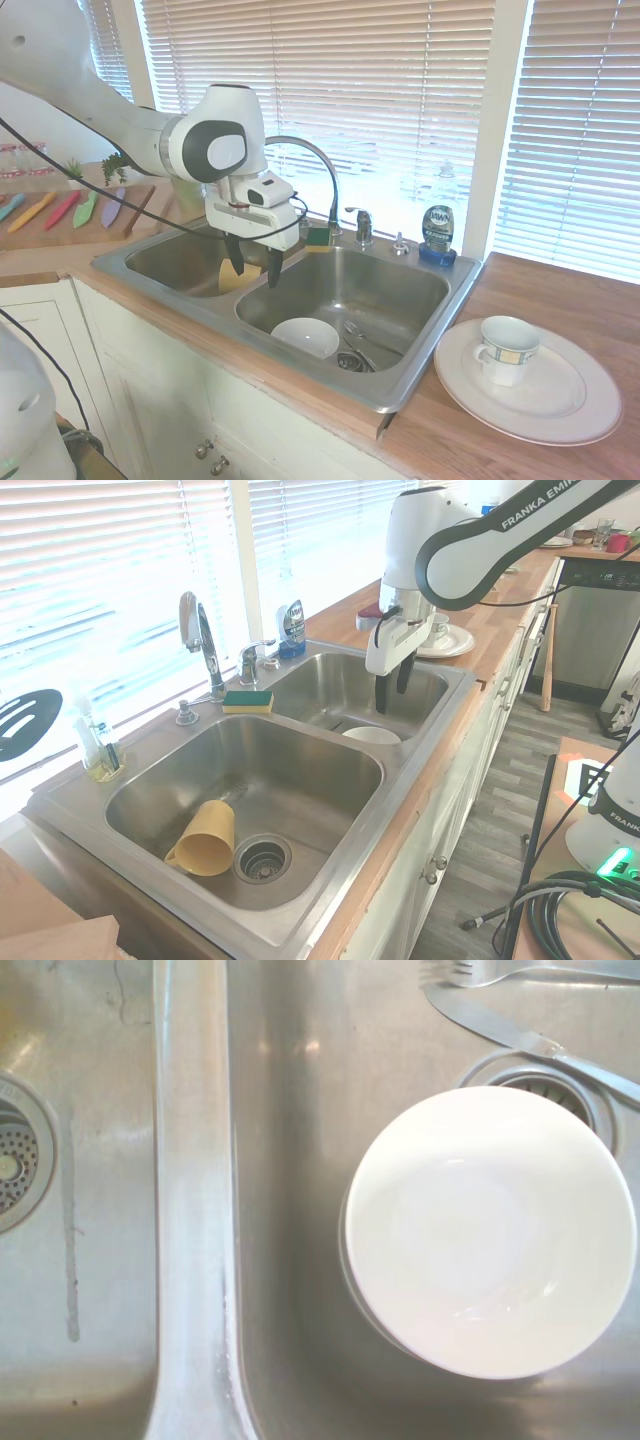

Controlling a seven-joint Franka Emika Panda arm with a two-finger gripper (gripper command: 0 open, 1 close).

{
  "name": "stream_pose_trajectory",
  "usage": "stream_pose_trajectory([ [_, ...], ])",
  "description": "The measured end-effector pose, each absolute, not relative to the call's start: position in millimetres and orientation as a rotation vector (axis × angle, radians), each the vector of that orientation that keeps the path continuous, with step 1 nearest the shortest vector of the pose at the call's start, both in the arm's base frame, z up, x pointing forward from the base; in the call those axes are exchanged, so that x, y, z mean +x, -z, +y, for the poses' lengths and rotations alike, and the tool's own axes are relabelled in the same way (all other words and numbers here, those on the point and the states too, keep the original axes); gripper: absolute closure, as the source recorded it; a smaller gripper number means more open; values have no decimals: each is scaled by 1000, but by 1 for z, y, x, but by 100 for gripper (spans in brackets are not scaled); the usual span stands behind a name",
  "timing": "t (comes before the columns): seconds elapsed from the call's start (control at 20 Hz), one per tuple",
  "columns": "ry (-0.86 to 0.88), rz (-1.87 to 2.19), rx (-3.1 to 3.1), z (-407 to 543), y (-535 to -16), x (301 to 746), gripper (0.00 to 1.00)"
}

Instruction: Turn on the faucet

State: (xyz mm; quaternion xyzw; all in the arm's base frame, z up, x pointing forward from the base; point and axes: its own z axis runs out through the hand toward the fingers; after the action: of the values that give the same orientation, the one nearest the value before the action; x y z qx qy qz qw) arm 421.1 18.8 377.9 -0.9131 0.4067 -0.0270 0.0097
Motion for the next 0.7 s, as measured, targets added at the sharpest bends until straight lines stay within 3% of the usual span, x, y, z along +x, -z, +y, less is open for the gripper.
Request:
stream_pose_trajectory([
  [0.2,76,1279,-2852,16,-377,421,0],
  [0.25,78,1287,-2848,13,-377,421,100],
  [0.7,79,1316,-2828,4,-377,421,100],
])
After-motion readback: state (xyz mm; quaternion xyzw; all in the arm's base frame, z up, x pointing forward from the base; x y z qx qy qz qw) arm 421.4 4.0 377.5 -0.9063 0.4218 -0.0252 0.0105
